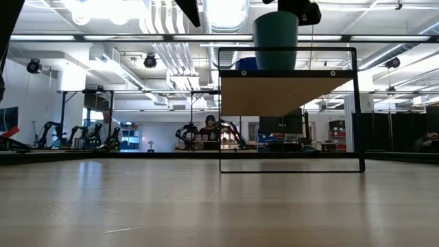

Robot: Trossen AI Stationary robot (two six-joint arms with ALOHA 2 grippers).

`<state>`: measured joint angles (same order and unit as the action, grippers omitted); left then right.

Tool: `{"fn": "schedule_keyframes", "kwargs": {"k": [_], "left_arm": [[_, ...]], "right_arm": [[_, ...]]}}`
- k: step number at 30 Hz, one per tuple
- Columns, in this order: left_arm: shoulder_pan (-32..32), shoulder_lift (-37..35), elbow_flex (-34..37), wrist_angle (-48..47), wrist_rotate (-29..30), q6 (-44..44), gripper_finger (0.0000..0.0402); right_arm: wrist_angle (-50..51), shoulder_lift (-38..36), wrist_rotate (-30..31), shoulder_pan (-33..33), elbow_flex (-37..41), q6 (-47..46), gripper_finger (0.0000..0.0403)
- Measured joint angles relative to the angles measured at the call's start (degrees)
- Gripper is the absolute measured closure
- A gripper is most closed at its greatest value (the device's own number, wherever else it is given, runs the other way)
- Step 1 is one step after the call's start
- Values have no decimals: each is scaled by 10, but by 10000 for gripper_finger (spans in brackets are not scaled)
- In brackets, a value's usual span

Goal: Stack small to large cups/mugs on shelf
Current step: Put the green cup on the shelf, then adjust the blue mug on the shelf

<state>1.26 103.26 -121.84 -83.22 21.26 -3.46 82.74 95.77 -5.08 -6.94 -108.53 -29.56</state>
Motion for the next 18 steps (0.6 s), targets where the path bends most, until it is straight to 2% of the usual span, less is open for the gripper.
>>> {"fn": "schedule_keyframes", "kwargs": {"k": [4,8,10,14,18], "left_arm": [[0,0,0,0,0,0,354],[0,0,0,1,0,0,354],[0,0,0,2,0,0,354],[0,0,0,4,0,0,354],[0,0,0,8,1,0,354]], "right_arm": [[-6,0,2,0,-8,7,341],[-7,0,9,0,-53,44,344],[-9,0,57,0,-78,68,344],[-24,0,202,-6,-107,110,344],[-47,0,204,-29,-106,137,361]]}}
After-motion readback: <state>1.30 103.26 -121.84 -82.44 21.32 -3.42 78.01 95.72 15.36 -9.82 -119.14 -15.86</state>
